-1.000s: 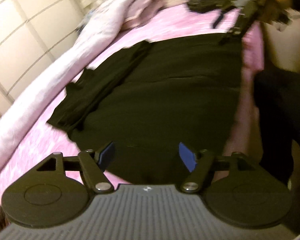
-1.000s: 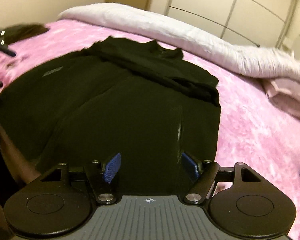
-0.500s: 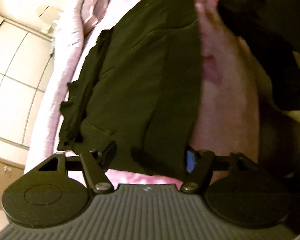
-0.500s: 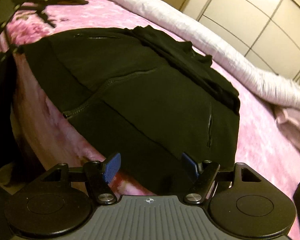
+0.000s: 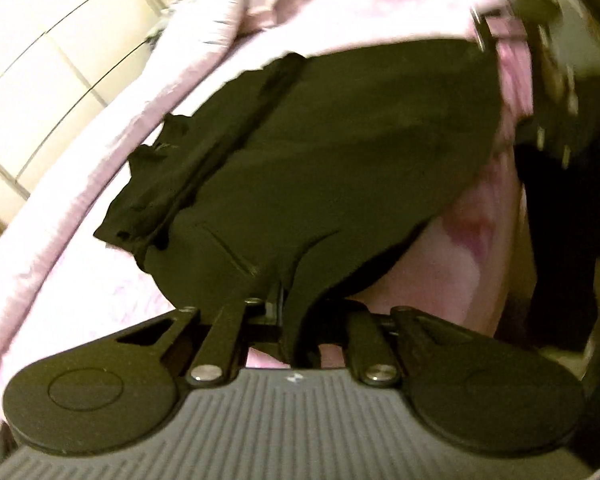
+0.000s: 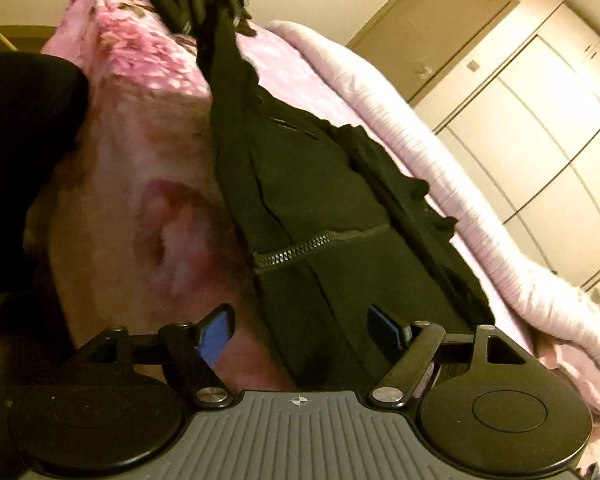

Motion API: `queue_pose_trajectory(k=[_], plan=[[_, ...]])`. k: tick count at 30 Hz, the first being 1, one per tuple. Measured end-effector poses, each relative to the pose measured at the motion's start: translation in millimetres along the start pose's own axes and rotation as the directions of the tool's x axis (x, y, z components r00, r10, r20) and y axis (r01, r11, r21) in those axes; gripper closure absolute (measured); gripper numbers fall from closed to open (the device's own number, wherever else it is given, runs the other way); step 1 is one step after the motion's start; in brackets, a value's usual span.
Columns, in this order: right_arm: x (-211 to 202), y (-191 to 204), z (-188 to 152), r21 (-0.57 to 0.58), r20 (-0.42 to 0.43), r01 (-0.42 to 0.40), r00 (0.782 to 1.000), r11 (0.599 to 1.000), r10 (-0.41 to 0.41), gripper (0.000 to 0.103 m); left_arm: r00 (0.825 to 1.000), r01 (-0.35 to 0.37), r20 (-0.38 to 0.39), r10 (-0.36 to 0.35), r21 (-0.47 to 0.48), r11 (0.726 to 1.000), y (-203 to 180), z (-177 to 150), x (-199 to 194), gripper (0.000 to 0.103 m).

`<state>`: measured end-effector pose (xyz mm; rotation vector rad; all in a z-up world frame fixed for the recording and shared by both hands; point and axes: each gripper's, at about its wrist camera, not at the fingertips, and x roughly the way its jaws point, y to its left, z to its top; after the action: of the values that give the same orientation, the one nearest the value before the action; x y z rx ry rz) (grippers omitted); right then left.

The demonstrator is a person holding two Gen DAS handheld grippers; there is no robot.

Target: Fold clothes

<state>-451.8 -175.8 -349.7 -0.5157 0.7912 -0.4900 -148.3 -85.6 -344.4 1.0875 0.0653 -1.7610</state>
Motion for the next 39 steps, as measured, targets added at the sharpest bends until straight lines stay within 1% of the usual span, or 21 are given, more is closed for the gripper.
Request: queue_pose_trajectory(k=[2, 3, 5, 9, 10, 11, 12, 13, 14, 15, 16, 17, 19, 20, 22, 24, 27, 29, 34, 37, 39], plan=[[9.2, 0.3, -2.7, -0.025, 0.001, 0.050, 0.999, 0.998, -0.050, 0.028, 1.000, 0.007, 0.013, -0.006, -0.028, 1.000, 10.7, 7.7, -5.8, 0.094], [13.3, -1.3, -5.7, -0.050, -0.018, 0.102, 0.995, 0.994, -0.103, 0.028, 1.000, 0.005, 0.017, -0.005, -0.031, 1.000, 13.7, 10.2, -9.2, 0.095], [19.6, -8.8, -16.9, -0.103, -0.054, 0.192, 0.979, 0.976, -0.199, 0.028, 1.000, -0.001, 0.019, 0.002, -0.018, 1.000, 16.7, 13.4, -13.1, 0.095], [23.3, -30.5, -61.3, -0.241, -0.121, 0.293, 0.937, 0.925, -0.328, 0.029, 1.000, -0.009, 0.009, 0.009, 0.020, 1.000, 13.9, 12.8, -14.2, 0.094], [22.7, -36.3, -72.0, -0.274, -0.132, 0.304, 0.928, 0.912, -0.349, 0.031, 1.000, -0.009, 0.002, 0.009, 0.031, 0.999, 11.8, 11.7, -12.2, 0.094], [23.3, -42.1, -80.9, -0.304, -0.148, 0.303, 0.922, 0.903, -0.359, 0.038, 1.000, -0.008, -0.006, 0.008, 0.040, 0.999, 9.8, 10.2, -8.9, 0.094], [24.7, -47.5, -88.5, -0.329, -0.165, 0.292, 0.919, 0.898, -0.359, 0.044, 1.000, -0.005, -0.014, 0.006, 0.049, 0.999, 7.9, 8.7, -5.3, 0.094], [25.9, -52.2, -95.3, -0.353, -0.177, 0.280, 0.917, 0.893, -0.358, 0.046, 1.000, -0.009, -0.020, 0.010, 0.061, 0.998, 6.0, 7.1, -2.3, 0.094], [26.0, -55.3, -100.0, -0.372, -0.177, 0.265, 0.921, 0.890, -0.348, 0.052, 1.000, -0.014, -0.024, 0.016, 0.075, 0.997, 4.1, 5.6, 0.4, 0.094], [25.6, -57.7, -102.0, -0.383, -0.175, 0.245, 0.927, 0.891, -0.331, 0.071, 0.999, -0.020, -0.029, 0.022, 0.089, 0.996, 2.2, 4.0, 3.1, 0.094], [24.5, -59.2, -100.9, -0.391, -0.171, 0.229, 0.934, 0.891, -0.315, 0.083, 0.999, -0.038, -0.027, 0.041, 0.112, 0.993, 0.1, 2.3, 4.0, 0.095], [22.7, -61.7, -98.7, -0.391, -0.166, 0.218, 0.939, 0.894, -0.302, 0.098, 0.997, -0.065, -0.020, 0.069, 0.137, 0.988, -1.8, 0.2, 2.5, 0.096], [16.3, -72.0, -88.1, -0.353, -0.160, 0.223, 0.942, 0.909, -0.294, 0.098, 0.996, -0.091, -0.006, 0.093, 0.160, 0.983, -0.1, -5.0, -11.8, 0.096], [12.2, -77.9, -82.1, -0.340, -0.164, 0.229, 0.941, 0.912, -0.297, 0.098, 0.995, -0.095, 0.002, 0.096, 0.171, 0.981, 0.7, -8.2, -22.1, 0.097], [-0.2, -87.9, -70.5, -0.327, -0.157, 0.238, 0.940, 0.914, -0.301, 0.099, 0.995, -0.096, 0.018, 0.095, 0.195, 0.976, 1.8, -14.9, -44.6, 0.098], [-16.0, -88.4, -57.2, -0.333, -0.138, 0.240, 0.944, 0.912, -0.299, 0.099, 0.995, -0.098, 0.028, 0.094, 0.211, 0.973, -0.1, -21.2, -64.6, 0.098], [-43.8, -75.6, -39.4, -0.330, -0.114, 0.245, 0.948, 0.912, -0.296, 0.099, 0.997, -0.075, 0.033, 0.070, 0.197, 0.977, -8.0, -29.5, -94.6, 0.098], [-64.3, -63.0, -32.1, -0.310, -0.119, 0.238, 0.951, 0.921, -0.285, 0.099, 0.999, -0.052, 0.023, 0.048, 0.188, 0.981, -18.4, -38.5, -112.7, 0.098], [-121.2, -31.6, -19.2, -0.256, -0.172, 0.134, 0.968, 0.957, -0.182, 0.099, 0.999, 0.052, -0.019, -0.050, 0.134, 0.990, -41.9, -63.6, -152.0, 0.098], [-149.5, -24.4, -6.0, -0.247, -0.179, 0.118, 0.970, 0.962, -0.165, 0.099, 0.997, 0.075, -0.015, -0.074, 0.126, 0.989, -37.4, -62.4, -166.9, 0.098], [-152.8, -38.3, 6.6, -0.250, -0.168, 0.117, 0.972, 0.961, -0.162, 0.099, 0.998, 0.057, 0.016, -0.060, 0.130, 0.990, -21.8, -51.7, -171.4, 0.098]])
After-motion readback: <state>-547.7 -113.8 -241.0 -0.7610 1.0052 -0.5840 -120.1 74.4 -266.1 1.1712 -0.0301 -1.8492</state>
